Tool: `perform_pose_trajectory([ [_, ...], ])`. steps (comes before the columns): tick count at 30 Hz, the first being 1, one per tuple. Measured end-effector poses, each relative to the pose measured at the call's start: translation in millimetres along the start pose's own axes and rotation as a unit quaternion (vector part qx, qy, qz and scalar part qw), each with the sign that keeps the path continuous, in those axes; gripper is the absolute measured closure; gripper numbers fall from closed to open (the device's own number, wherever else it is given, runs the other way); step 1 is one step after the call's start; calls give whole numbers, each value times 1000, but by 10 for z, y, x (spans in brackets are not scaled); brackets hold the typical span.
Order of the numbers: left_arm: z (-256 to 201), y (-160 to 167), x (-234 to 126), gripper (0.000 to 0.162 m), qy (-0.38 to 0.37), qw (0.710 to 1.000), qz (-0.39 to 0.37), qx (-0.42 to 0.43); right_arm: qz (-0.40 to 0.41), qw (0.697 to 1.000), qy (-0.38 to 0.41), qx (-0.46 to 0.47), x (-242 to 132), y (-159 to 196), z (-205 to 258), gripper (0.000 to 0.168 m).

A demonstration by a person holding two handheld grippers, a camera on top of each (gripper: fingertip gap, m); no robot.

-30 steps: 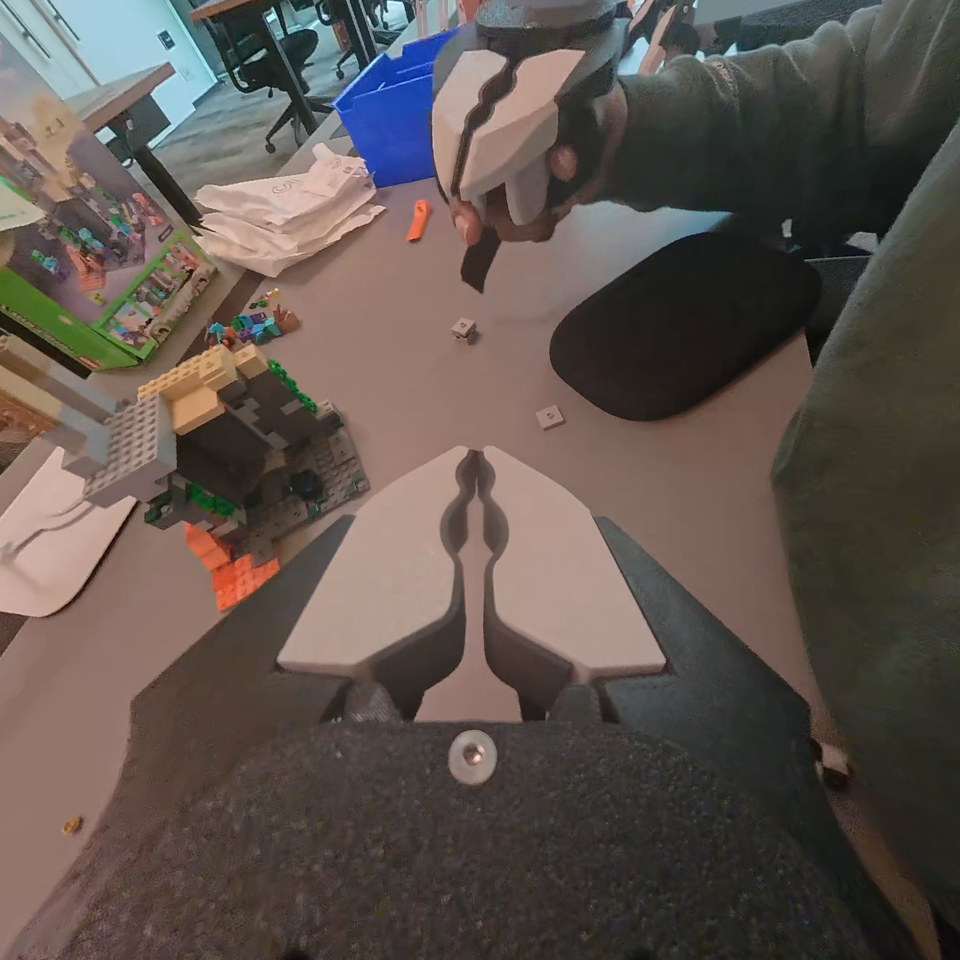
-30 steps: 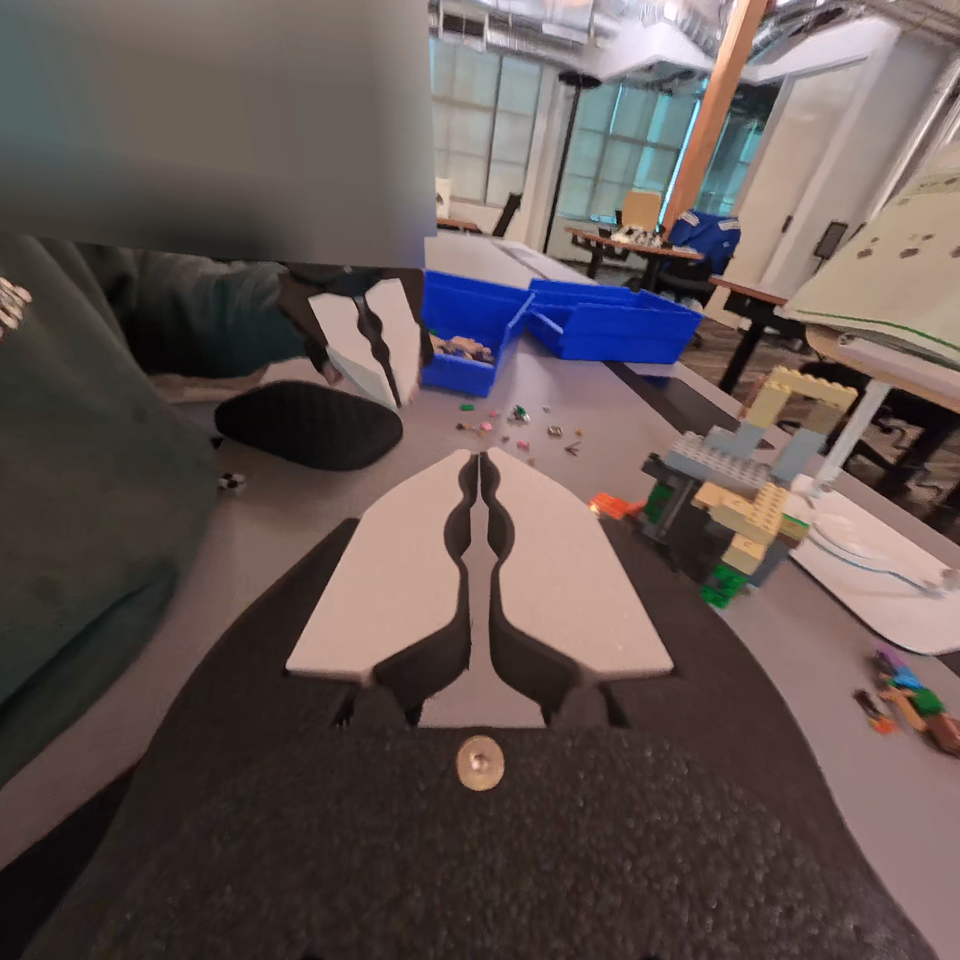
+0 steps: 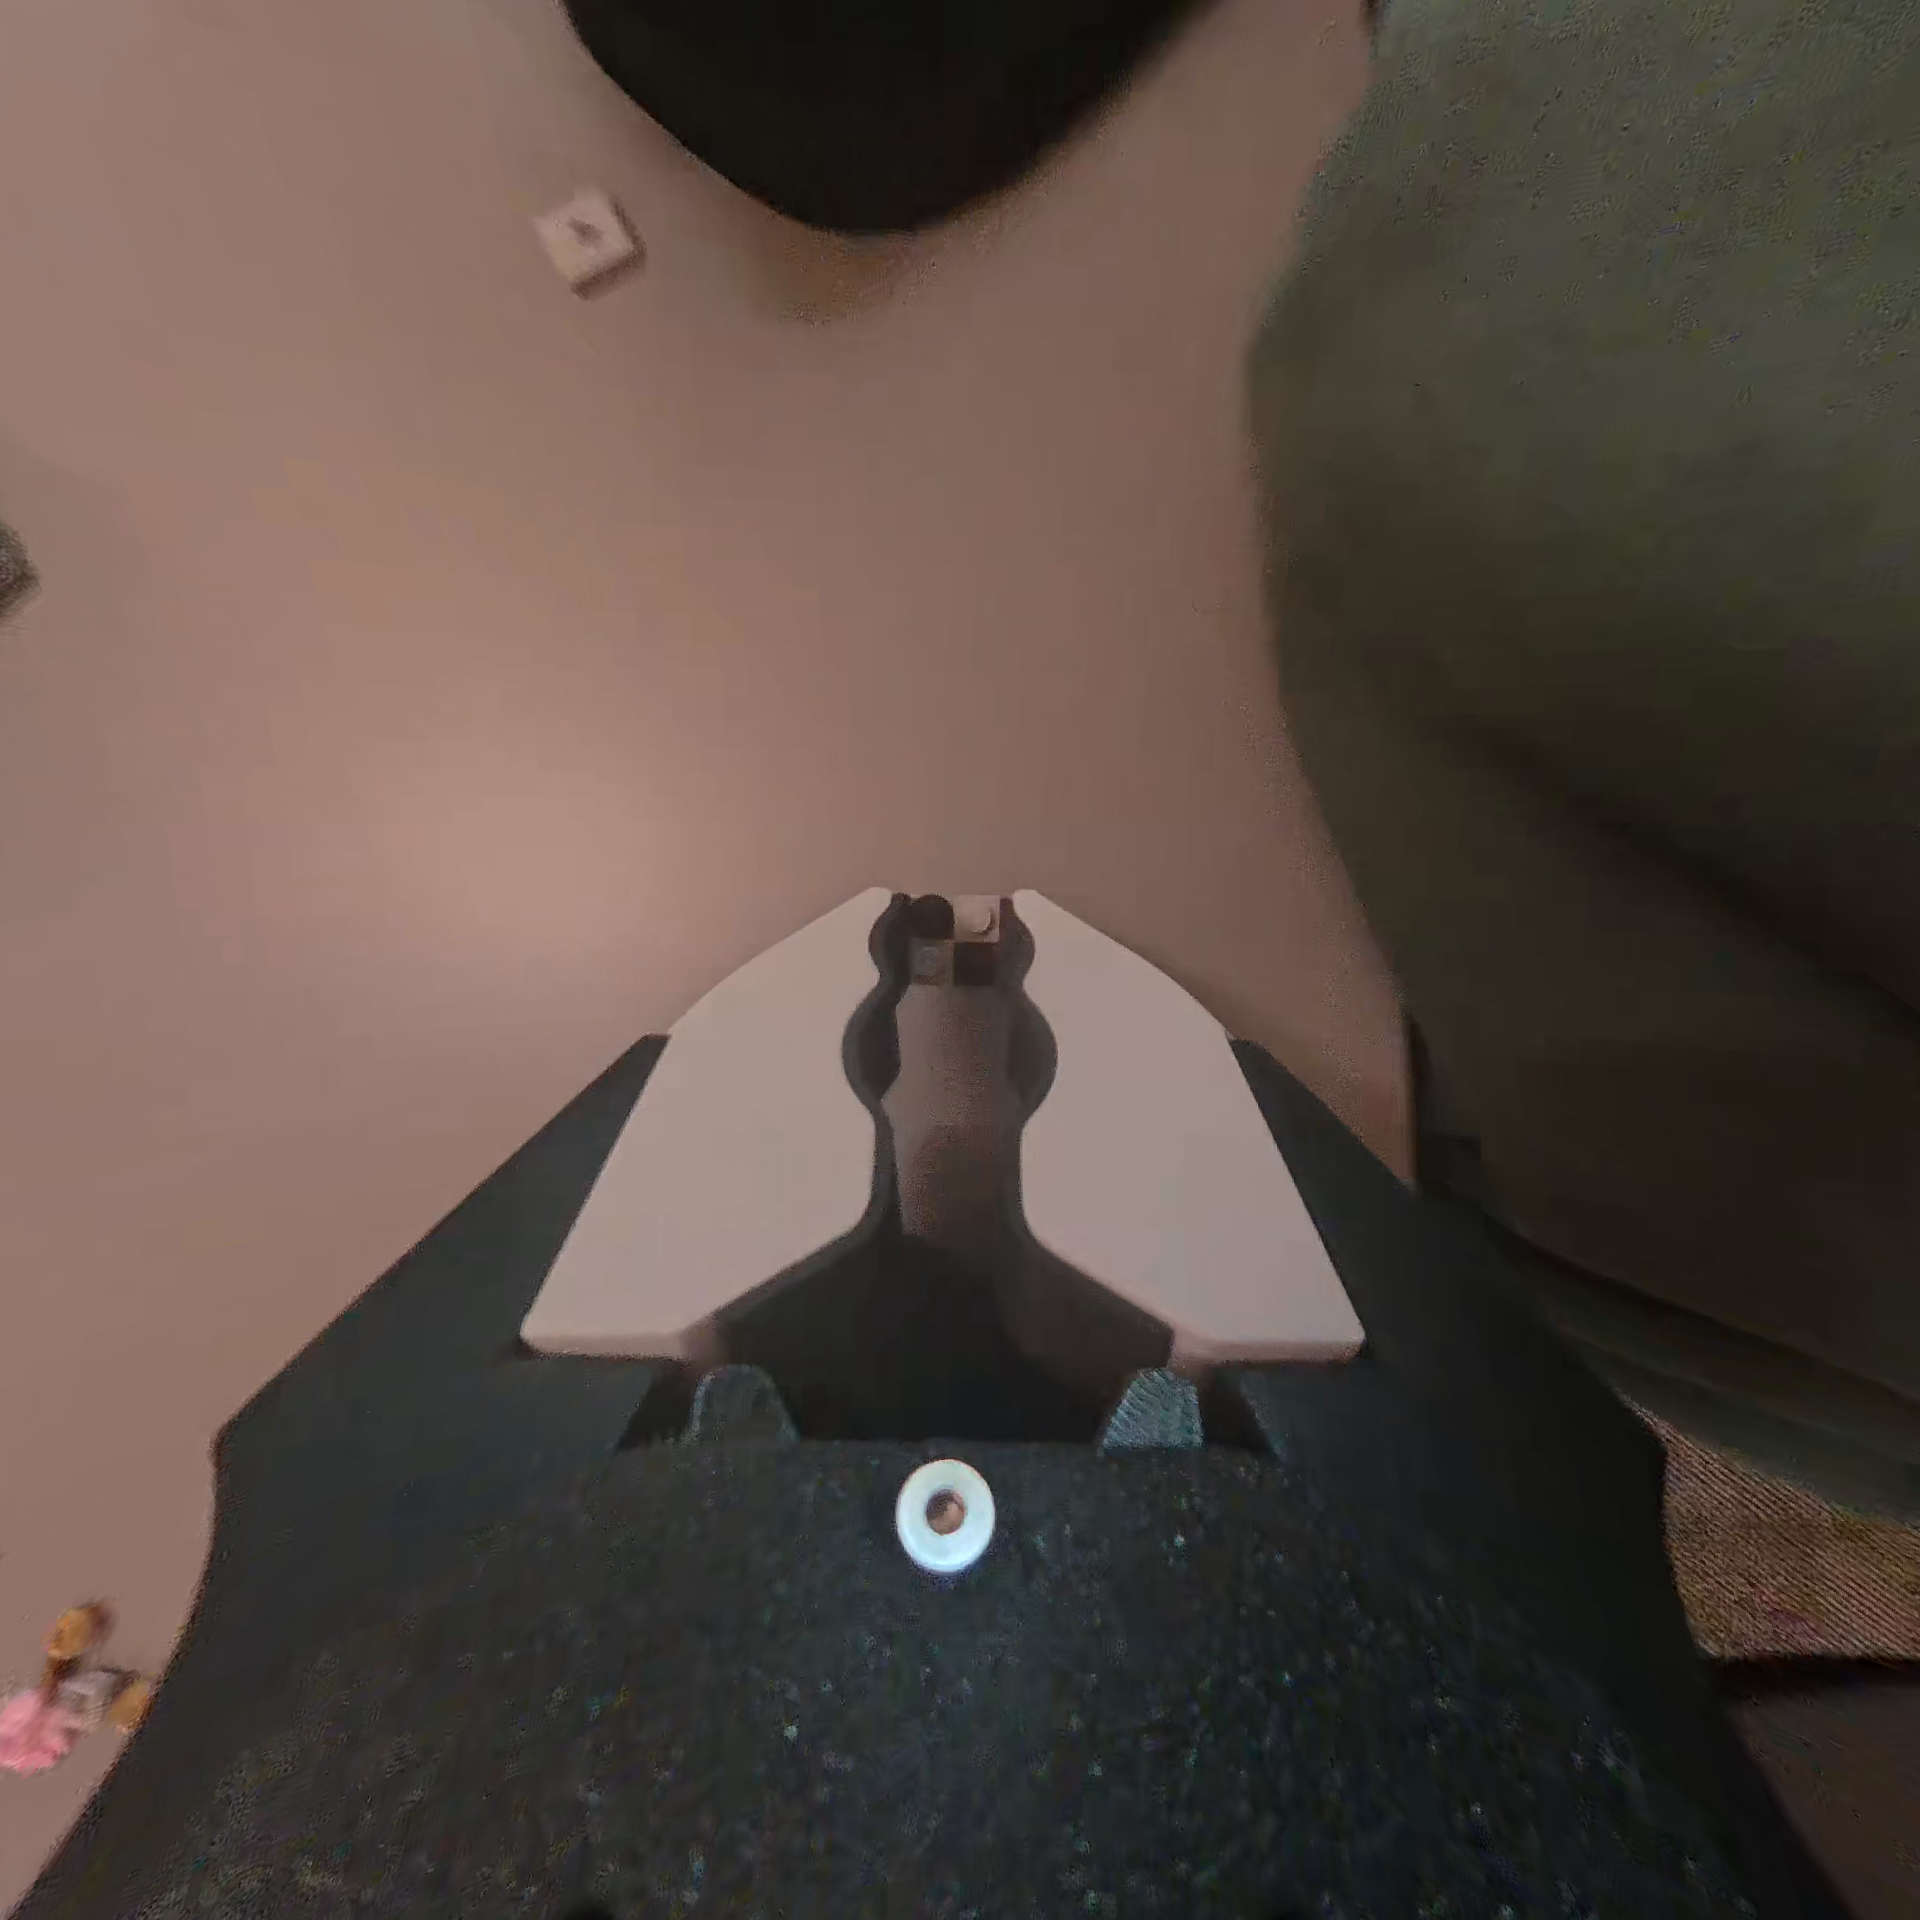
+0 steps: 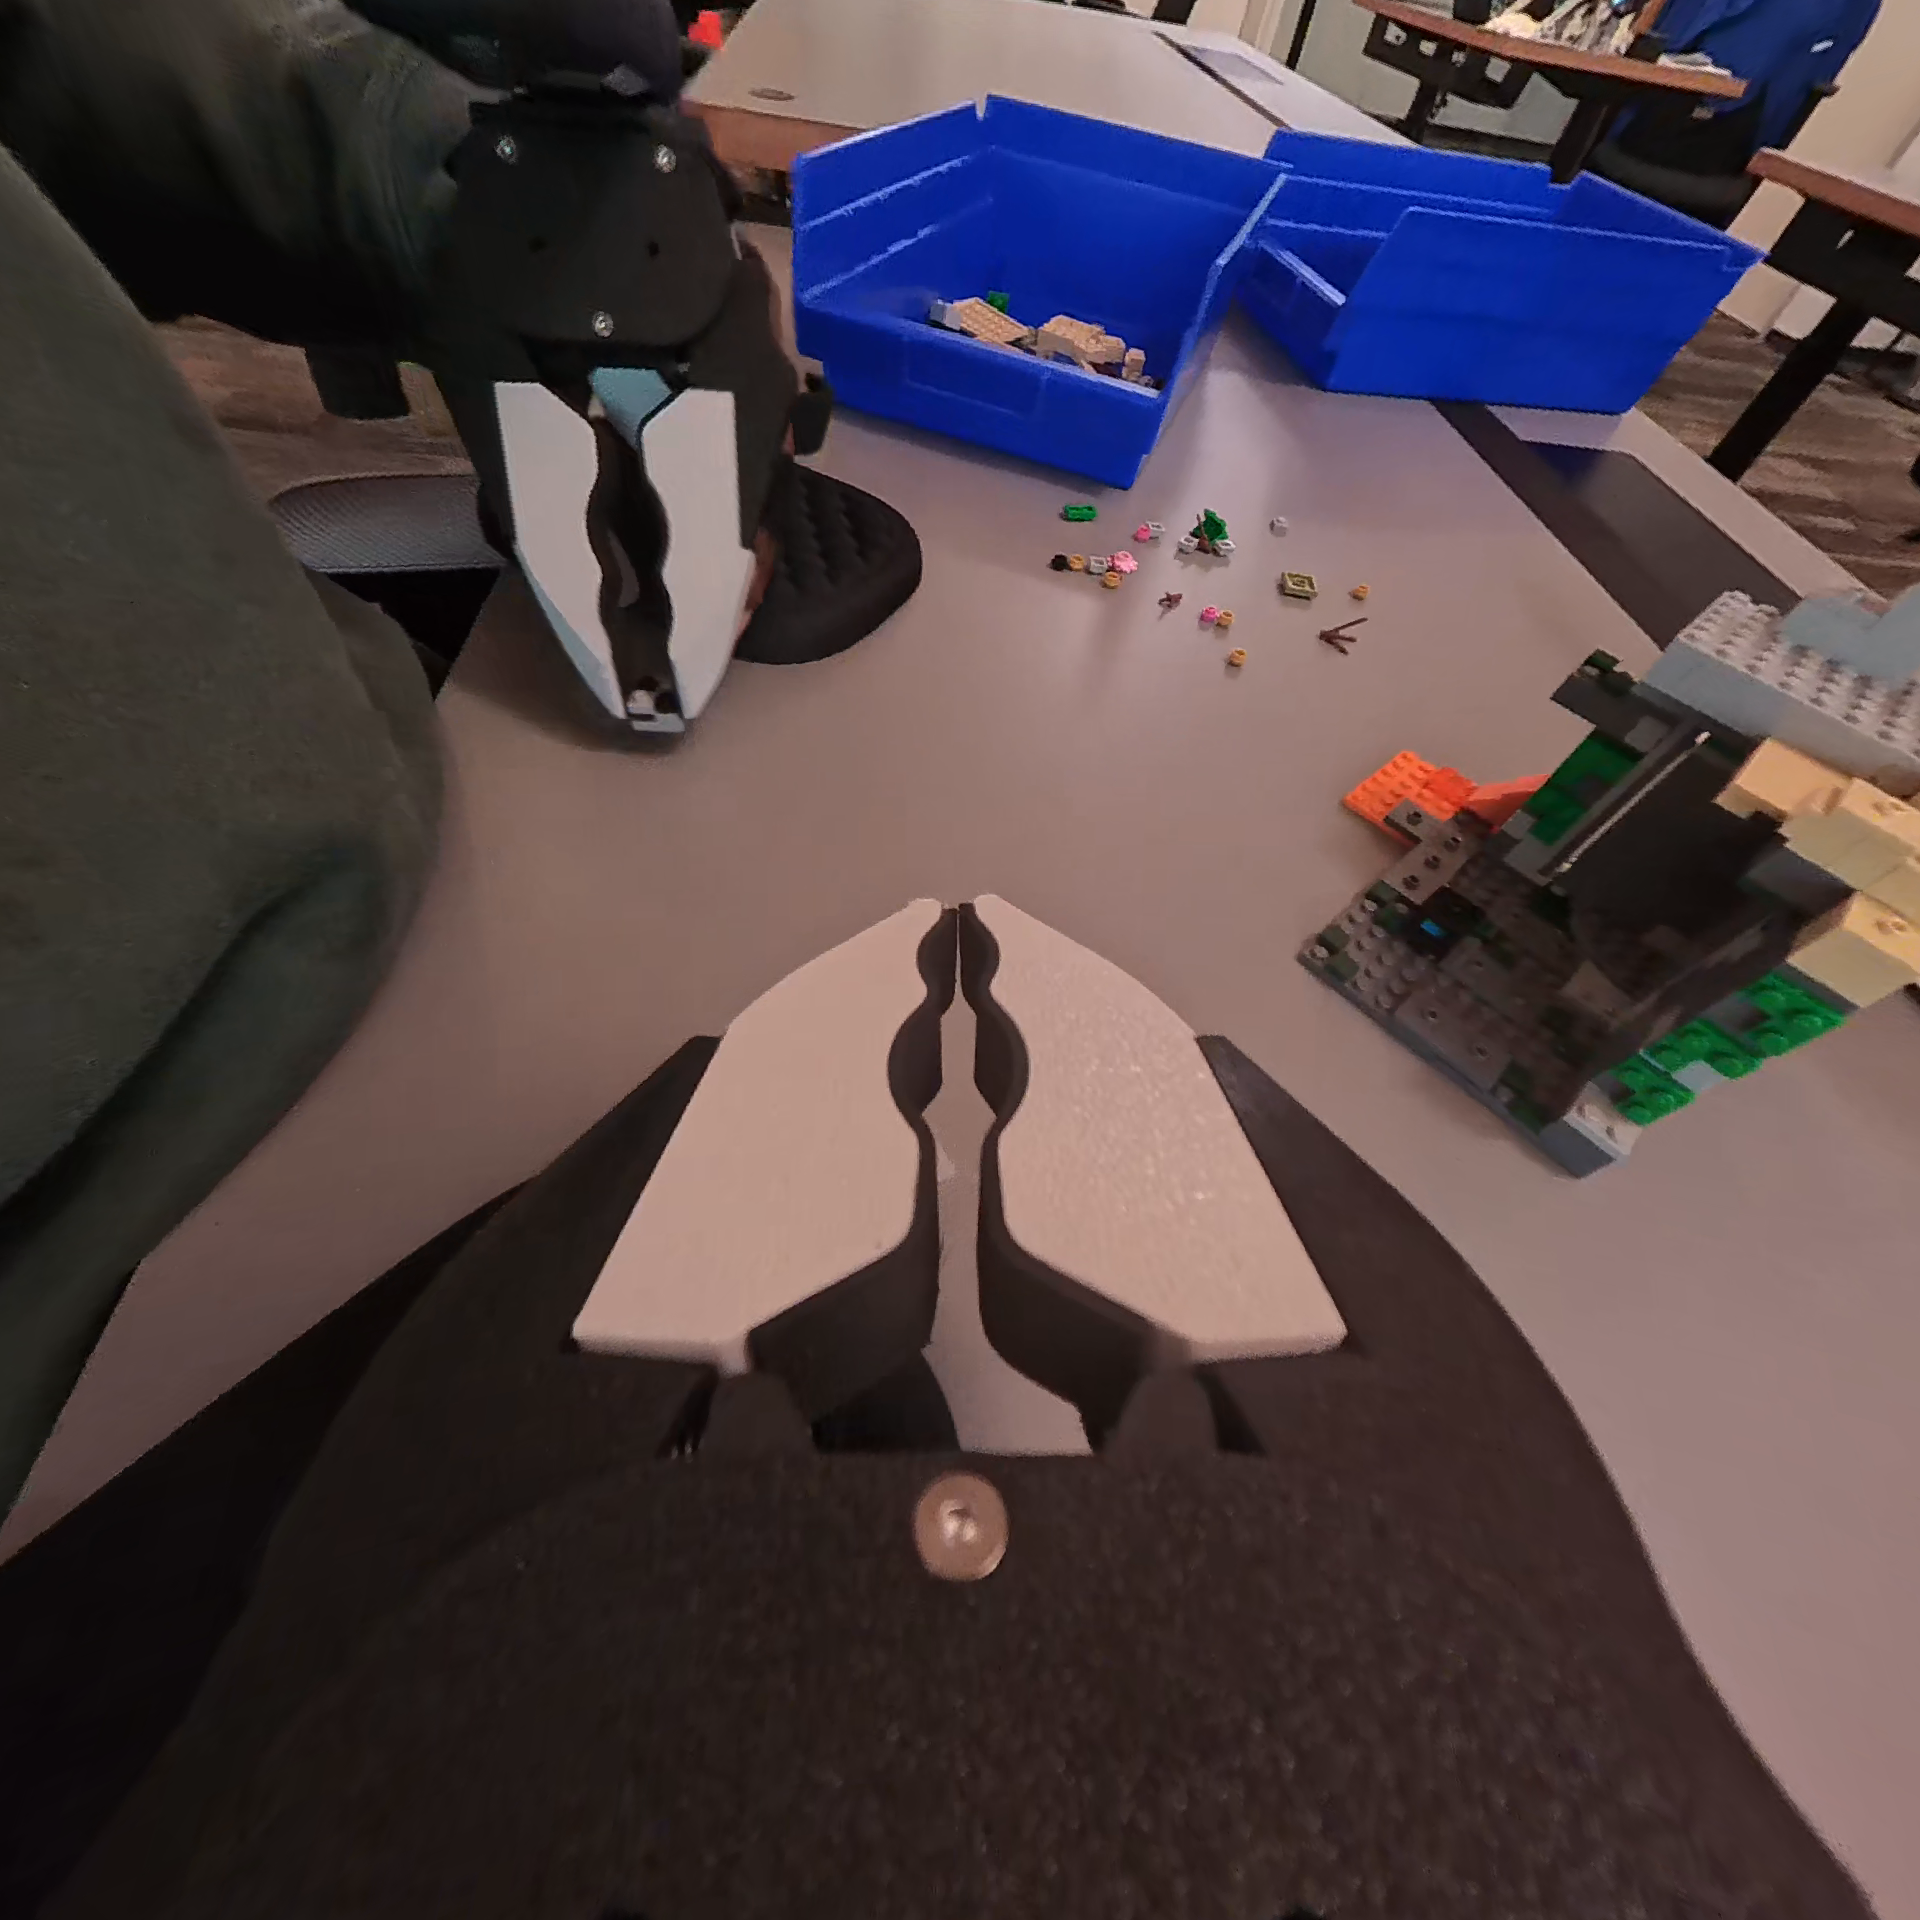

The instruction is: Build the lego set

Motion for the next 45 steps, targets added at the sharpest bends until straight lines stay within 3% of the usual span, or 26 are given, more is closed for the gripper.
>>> perform_pose_trajectory([
  [8,692,-234,267,146,-6,1000,2,-24,35,999,12,12,23,72,-61,167],
  [16,802,-281,330,146,-5,999,-28,-22,82,996,19,22,50,219,-122,167],
  [19,797,-293,317,139,-6,999,-46,-29,124,992,0,3,99,293,-112,163],
  [28,791,-218,164,137,-32,995,-85,-51,286,947,-116,-89,326,423,3,148],
  [35,840,-65,8,140,-62,988,-120,-74,350,918,-155,-108,423,427,-7,153],
  [41,837,-1,-55,141,-74,986,-134,-71,296,948,-109,-48,665,7,-52,153],
  [45,850,29,-68,142,-85,983,-143,-79,274,958,-73,51,942,-323,-39,153],
])
Point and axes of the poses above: each gripper's, where its closed fingertips meet, x out along the fingers, y out of its underside, z = x × y across the jaws, the point moved 5 cm from there along -x, back along the fingers, and after that the axes turned 14 degrees about z, right-handed, at the moved point
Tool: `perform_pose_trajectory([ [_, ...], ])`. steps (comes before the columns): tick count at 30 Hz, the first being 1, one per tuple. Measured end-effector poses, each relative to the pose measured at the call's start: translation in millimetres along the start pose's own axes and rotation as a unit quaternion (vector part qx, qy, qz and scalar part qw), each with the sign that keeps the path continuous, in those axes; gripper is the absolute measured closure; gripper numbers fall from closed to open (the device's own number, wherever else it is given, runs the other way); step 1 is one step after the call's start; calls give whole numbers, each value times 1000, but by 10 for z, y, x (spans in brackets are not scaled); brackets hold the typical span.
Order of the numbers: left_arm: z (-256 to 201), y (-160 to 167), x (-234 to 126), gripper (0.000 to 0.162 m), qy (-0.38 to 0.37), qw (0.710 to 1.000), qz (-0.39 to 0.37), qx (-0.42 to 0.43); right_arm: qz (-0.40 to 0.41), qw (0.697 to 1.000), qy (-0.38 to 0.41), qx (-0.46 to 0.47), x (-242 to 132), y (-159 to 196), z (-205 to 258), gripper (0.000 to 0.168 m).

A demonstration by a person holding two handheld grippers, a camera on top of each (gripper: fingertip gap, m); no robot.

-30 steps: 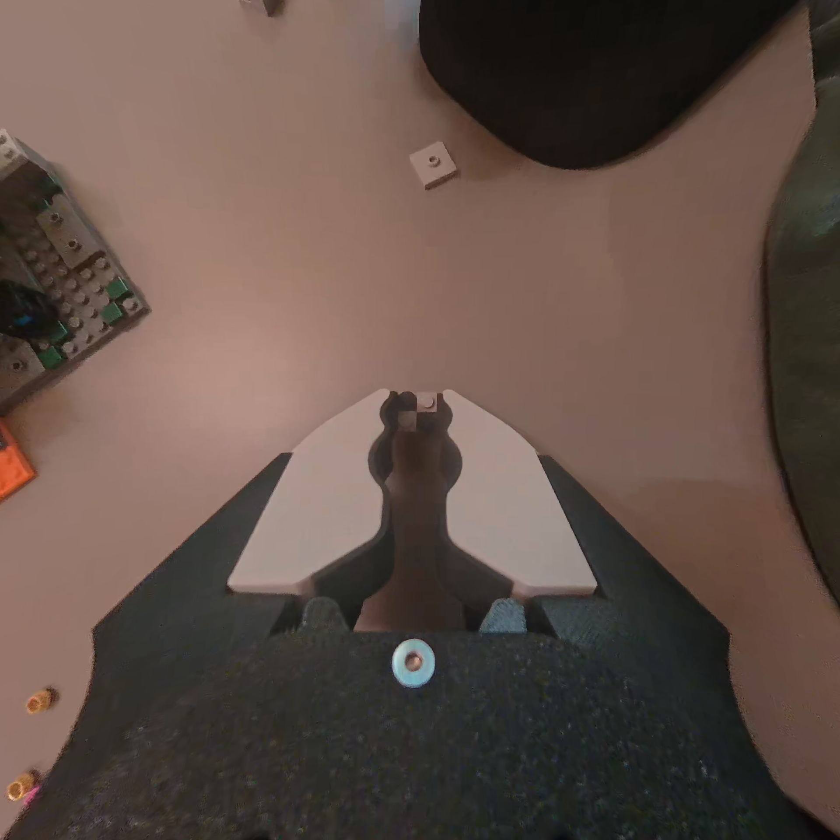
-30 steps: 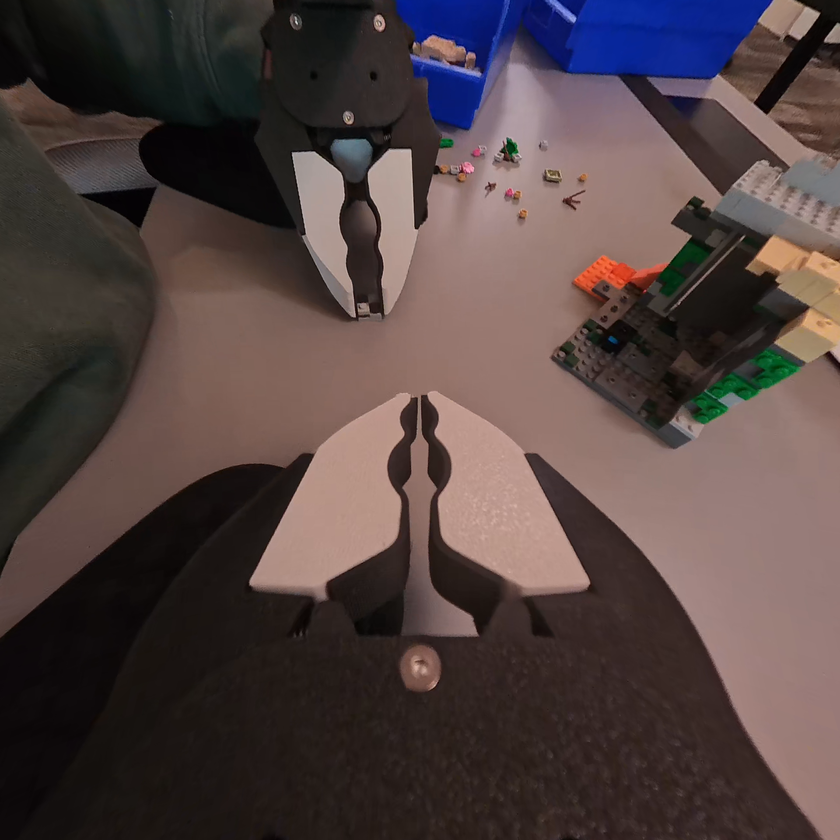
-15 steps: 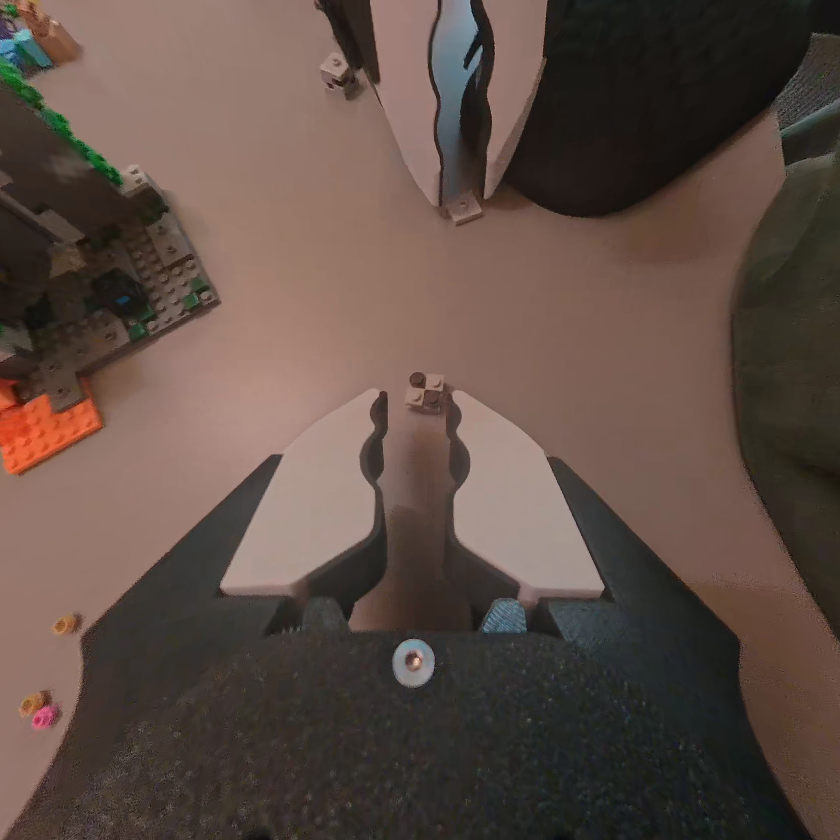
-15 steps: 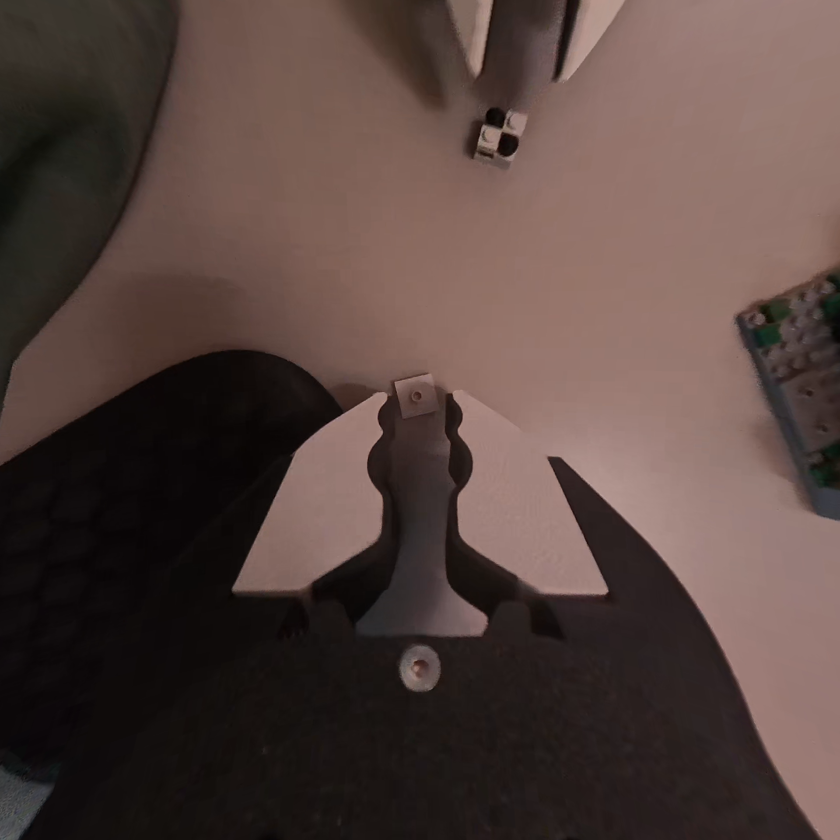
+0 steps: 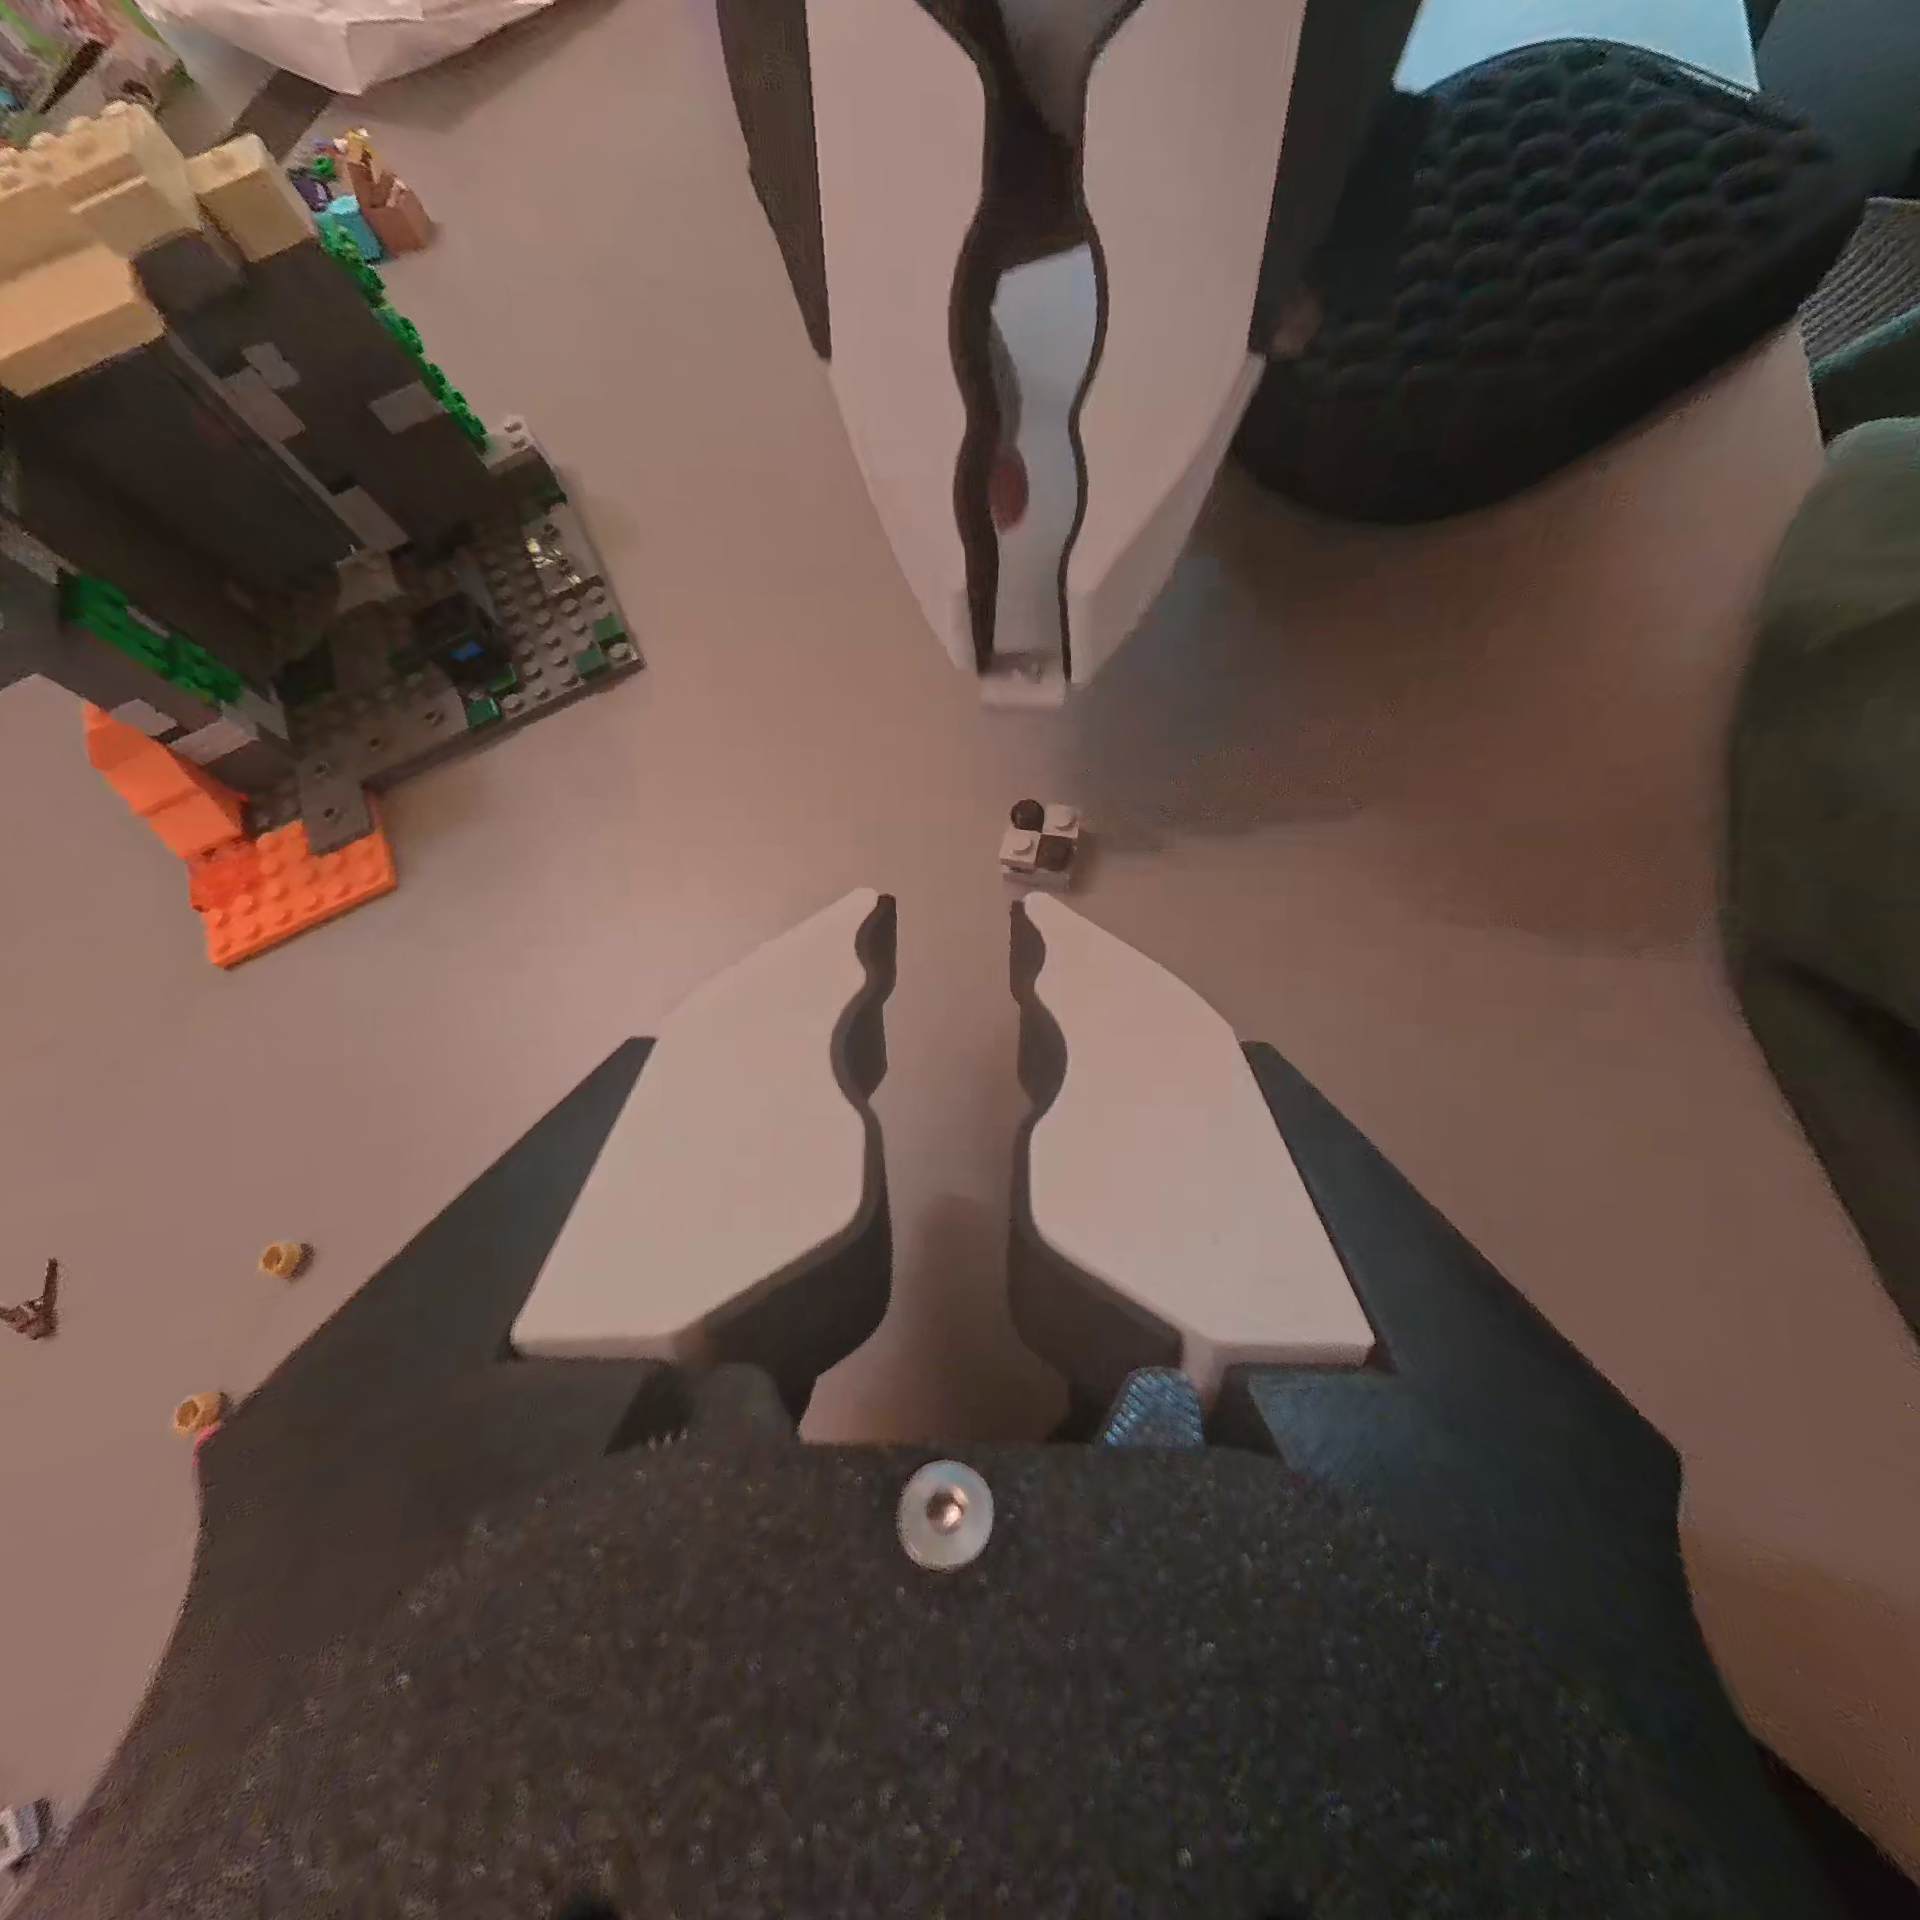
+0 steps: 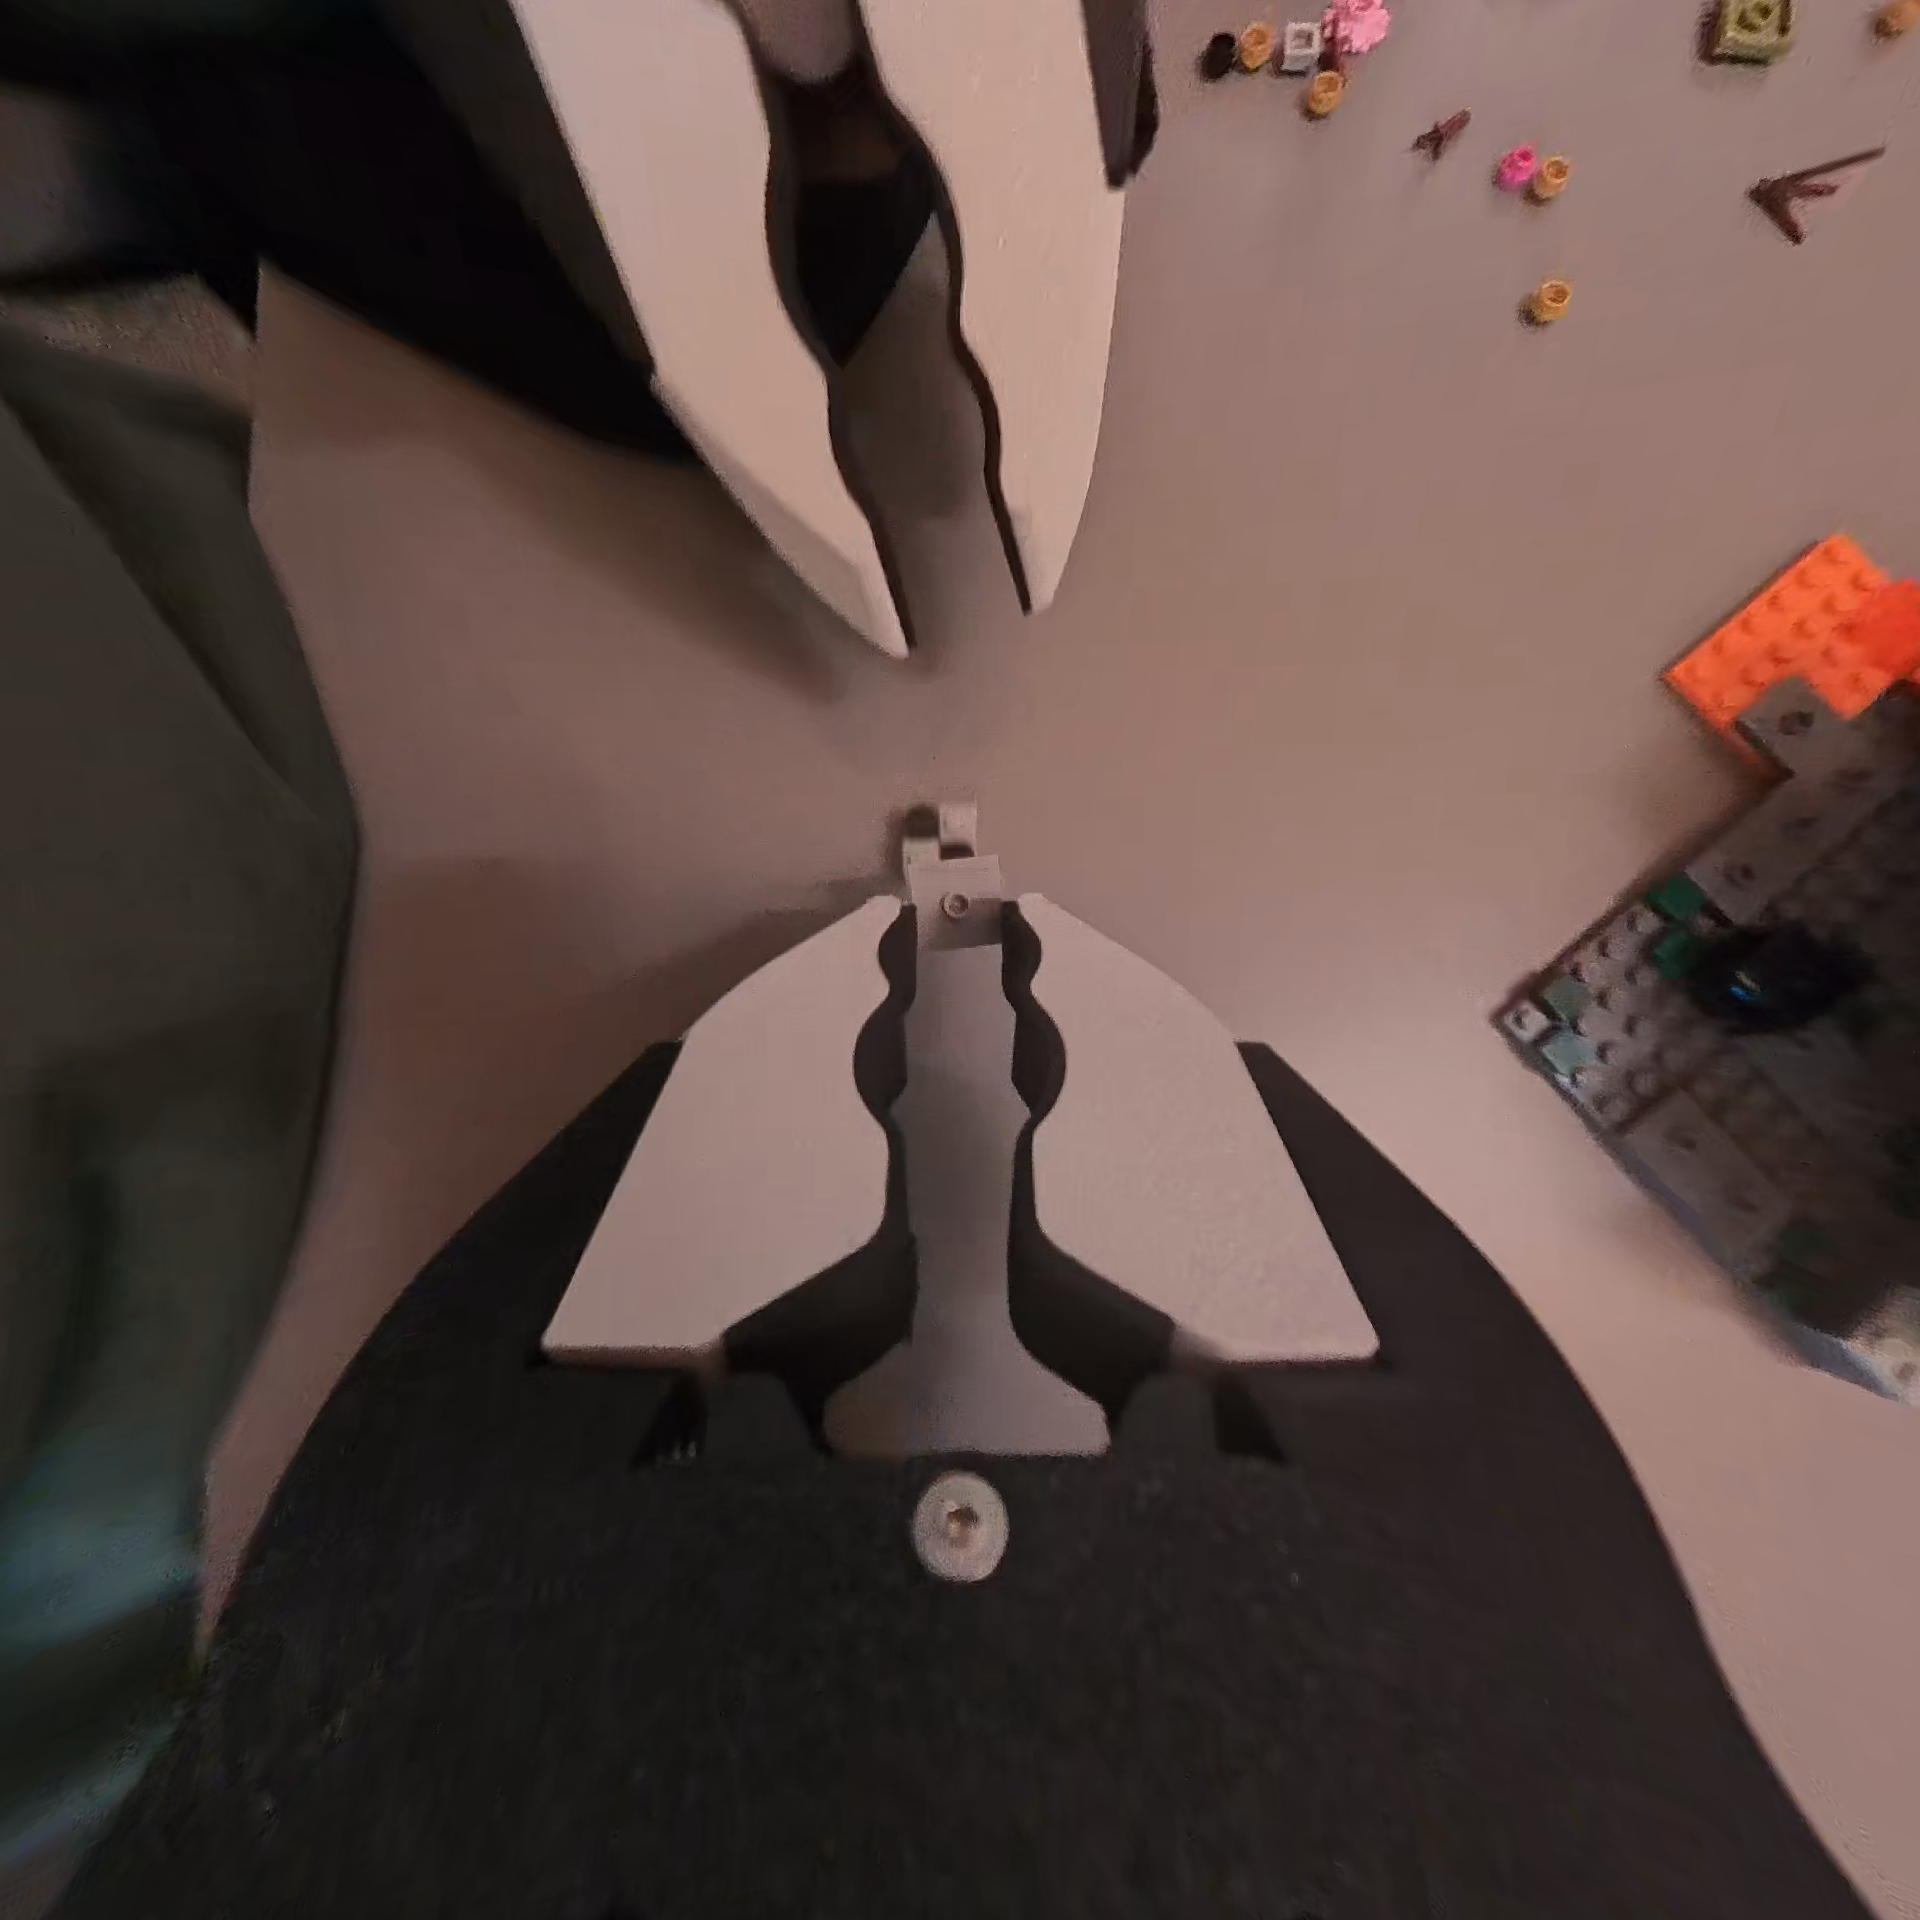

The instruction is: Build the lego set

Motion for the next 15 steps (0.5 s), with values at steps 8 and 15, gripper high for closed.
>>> perform_pose_trajectory([
  [8,28,5,-67,144,-10,999,-30,-14,64,997,3,37,260,-74,31,153],
  [15,5,16,-72,143,-16,1000,-25,-10,84,996,5,33,289,-102,37,153],
])
Point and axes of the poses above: each gripper's, where its closed fingertips meet, x out along the fingers, y out of its underside, z = x × y across the jaws, the point moved 5 cm from there along -x, back along the fingers, and after that the axes turned 14 degrees about z, right-handed, at the moved point
